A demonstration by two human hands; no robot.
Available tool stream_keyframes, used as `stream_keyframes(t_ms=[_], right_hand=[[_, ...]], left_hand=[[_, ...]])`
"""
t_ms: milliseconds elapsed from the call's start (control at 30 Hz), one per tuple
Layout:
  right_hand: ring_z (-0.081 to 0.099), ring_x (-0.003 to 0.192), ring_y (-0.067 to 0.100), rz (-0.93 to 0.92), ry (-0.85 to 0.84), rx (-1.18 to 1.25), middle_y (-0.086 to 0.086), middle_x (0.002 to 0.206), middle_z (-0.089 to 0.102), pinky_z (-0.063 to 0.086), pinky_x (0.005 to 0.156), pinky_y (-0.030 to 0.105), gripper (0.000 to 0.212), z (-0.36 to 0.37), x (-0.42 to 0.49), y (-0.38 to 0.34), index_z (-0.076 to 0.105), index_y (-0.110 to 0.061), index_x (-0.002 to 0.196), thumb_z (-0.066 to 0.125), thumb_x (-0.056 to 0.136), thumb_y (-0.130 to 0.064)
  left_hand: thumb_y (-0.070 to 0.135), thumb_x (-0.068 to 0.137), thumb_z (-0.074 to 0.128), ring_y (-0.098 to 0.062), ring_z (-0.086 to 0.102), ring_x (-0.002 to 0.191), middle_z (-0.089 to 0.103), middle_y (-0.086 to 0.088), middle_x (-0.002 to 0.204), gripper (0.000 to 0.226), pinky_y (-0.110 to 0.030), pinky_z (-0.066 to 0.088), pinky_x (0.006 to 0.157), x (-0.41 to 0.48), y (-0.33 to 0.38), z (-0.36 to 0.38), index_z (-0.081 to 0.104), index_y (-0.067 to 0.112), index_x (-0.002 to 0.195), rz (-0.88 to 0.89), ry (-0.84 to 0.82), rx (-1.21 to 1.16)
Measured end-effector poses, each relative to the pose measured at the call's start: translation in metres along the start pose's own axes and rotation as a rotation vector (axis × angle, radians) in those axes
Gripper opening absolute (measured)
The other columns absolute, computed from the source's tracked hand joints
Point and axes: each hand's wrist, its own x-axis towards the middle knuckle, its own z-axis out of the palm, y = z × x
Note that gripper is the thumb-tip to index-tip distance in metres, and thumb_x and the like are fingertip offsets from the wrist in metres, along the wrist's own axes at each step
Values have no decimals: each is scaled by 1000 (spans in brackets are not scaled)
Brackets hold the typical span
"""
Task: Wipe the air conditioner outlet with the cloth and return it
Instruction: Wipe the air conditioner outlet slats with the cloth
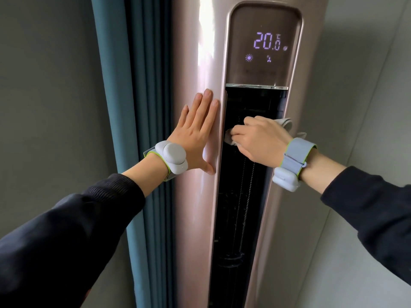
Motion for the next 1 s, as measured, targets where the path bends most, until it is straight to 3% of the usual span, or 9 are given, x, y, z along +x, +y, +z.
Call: stream_keyframes(t_ms=[100,300,467,633,833,1000], right_hand=[[59,72,17,-18,-13,-30,-9,83,67,51,64,27,15,2,1,-7,71,-22,78,59,87,-23],[60,75,15,-40,-9,-23,-11,95,69,52,66,26,15,6,-9,-2,71,-23,88,56,89,-24],[58,66,14,-52,14,-60,-10,77,66,48,58,25,10,8,-4,-13,70,-23,72,67,81,-20],[58,67,16,-68,50,-67,-10,86,70,49,58,26,8,12,-16,-5,71,-21,78,64,82,-18],[56,65,15,-81,39,-96,-9,75,65,47,57,25,11,12,-10,-18,69,-21,70,66,79,-16],[57,65,15,-92,37,-81,-10,83,69,48,57,25,7,14,-19,-12,70,-20,75,66,80,-17]], left_hand=[[75,32,75,-28,-20,143,-18,-9,157,163,-54,8,116,0,1,-1,-19,11,148,-1,6,-4],[75,30,77,-31,-17,144,-24,-3,154,165,-55,11,116,0,1,1,-20,11,148,-3,13,-15],[75,31,77,-31,-16,145,-27,-2,153,165,-55,10,116,0,1,1,-20,12,148,-1,12,-16],[74,32,76,-32,-16,145,-21,-8,157,163,-55,10,116,-1,0,2,-19,12,148,-3,10,-22],[72,31,79,-34,-14,145,-16,-11,158,164,-57,11,116,0,1,1,-18,11,149,-5,11,-28],[72,32,79,-34,-16,145,-17,-11,158,164,-57,11,116,-1,2,1,-19,11,148,-10,4,-32]])
